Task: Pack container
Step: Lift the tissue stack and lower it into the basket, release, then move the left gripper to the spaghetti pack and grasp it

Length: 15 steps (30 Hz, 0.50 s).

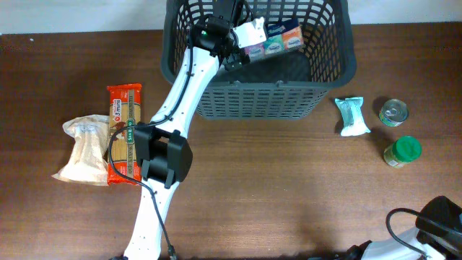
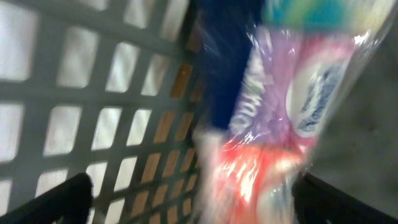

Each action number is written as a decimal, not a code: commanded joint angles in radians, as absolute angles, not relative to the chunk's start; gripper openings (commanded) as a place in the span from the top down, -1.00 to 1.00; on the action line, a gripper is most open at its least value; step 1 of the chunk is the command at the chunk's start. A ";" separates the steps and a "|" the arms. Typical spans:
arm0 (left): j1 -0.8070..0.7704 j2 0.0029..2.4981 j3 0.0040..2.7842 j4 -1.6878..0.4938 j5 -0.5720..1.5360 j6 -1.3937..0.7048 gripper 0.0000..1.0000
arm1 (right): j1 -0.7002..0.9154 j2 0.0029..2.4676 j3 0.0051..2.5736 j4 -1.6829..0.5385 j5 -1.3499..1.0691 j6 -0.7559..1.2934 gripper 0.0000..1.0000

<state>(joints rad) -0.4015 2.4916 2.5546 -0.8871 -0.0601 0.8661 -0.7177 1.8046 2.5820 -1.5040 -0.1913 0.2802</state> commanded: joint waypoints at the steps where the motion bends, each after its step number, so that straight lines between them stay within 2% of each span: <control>1: -0.374 2.299 2.631 -0.915 -0.078 0.603 -0.99 | -0.721 1.792 2.584 -1.504 -0.182 0.279 -0.98; 8: -0.260 2.022 2.687 -1.097 -0.079 0.485 -0.99 | -0.721 1.792 2.584 -1.504 -0.182 0.279 -0.98; 15: -0.020 1.908 2.684 -1.435 -0.076 0.414 -0.99 | -0.721 1.792 2.584 -1.504 -0.182 0.279 -0.98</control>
<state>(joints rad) -0.0883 1.8530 2.7132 -1.3540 -0.0750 0.4843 -0.7177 1.8050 2.5820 -1.5040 -0.1913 0.2798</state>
